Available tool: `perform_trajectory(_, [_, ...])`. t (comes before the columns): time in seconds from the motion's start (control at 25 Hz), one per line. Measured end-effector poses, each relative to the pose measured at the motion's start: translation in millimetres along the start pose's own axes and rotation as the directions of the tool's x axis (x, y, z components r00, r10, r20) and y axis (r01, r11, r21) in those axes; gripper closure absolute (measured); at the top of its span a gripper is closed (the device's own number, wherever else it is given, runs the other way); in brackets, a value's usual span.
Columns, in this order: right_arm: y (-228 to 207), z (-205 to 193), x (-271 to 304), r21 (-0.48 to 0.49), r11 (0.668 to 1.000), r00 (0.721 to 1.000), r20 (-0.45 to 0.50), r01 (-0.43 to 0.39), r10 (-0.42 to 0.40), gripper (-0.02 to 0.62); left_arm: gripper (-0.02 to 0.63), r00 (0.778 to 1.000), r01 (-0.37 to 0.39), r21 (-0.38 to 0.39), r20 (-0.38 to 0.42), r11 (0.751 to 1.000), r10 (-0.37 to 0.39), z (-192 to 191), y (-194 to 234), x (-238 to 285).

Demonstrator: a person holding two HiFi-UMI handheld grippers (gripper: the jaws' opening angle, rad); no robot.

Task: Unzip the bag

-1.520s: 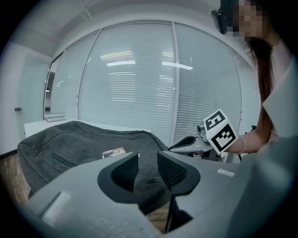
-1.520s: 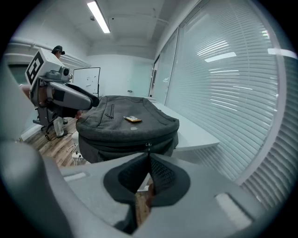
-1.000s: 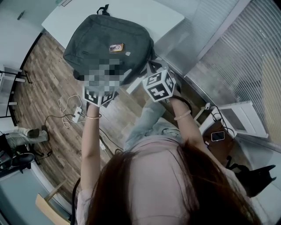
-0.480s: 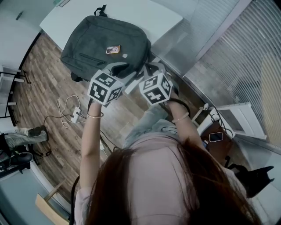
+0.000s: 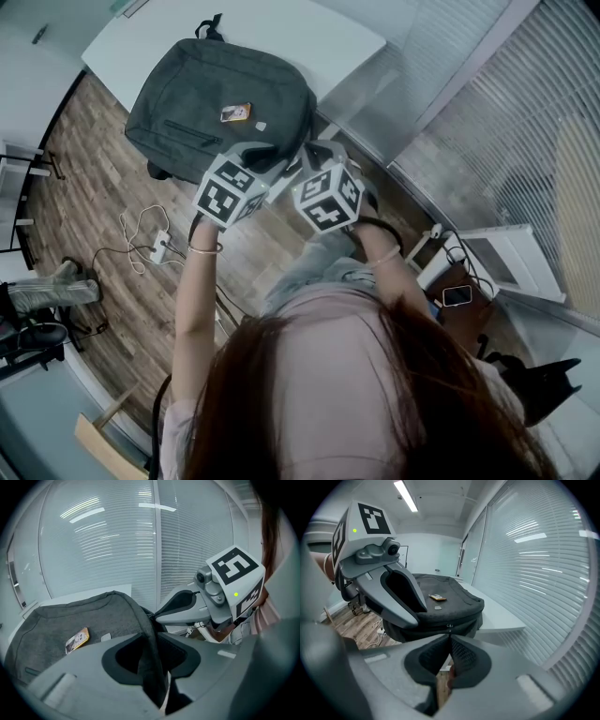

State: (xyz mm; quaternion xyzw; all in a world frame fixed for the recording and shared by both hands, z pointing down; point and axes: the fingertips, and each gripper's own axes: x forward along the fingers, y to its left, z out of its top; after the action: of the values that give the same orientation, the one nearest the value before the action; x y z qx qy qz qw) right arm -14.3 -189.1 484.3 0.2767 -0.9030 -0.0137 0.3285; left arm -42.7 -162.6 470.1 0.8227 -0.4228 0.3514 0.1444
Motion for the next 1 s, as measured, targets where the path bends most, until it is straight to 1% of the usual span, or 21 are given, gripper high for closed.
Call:
perform_trajectory(0.12, [-4,0,0,0.007,1.000,1.000,-0.001,-0.002,0.002,0.584,0.517,1.000,0.008,0.003,0.001,1.000,-0.008,-1,0,1])
perform_trajectory(0.28, [-6,-1,-2,0.001,1.000,1.000,0.002,-0.013,0.013,0.584,0.532,0.999,0.028,-0.016,0.030,0.999,-0.027,-2,-1,0])
perform_trajectory(0.48, [-13,3,-2,-0.021,1.000,1.000,-0.003,-0.015,0.015,0.584,0.537,0.998,0.059,-0.035,0.039,0.998,-0.058,-2,-2,0])
perform_trajectory(0.6, [-24,6,-1,-0.050,0.999,1.000,-0.012,-0.004,0.003,0.581,0.537,0.995,0.076,-0.041,0.064,0.996,-0.074,-2,-1,0])
perform_trajectory(1.0, [-52,12,16,-0.068,0.998,1.000,-0.016,0.014,-0.015,0.580,0.537,0.986,0.142,-0.073,0.095,0.987,-0.135,-3,-1,-2])
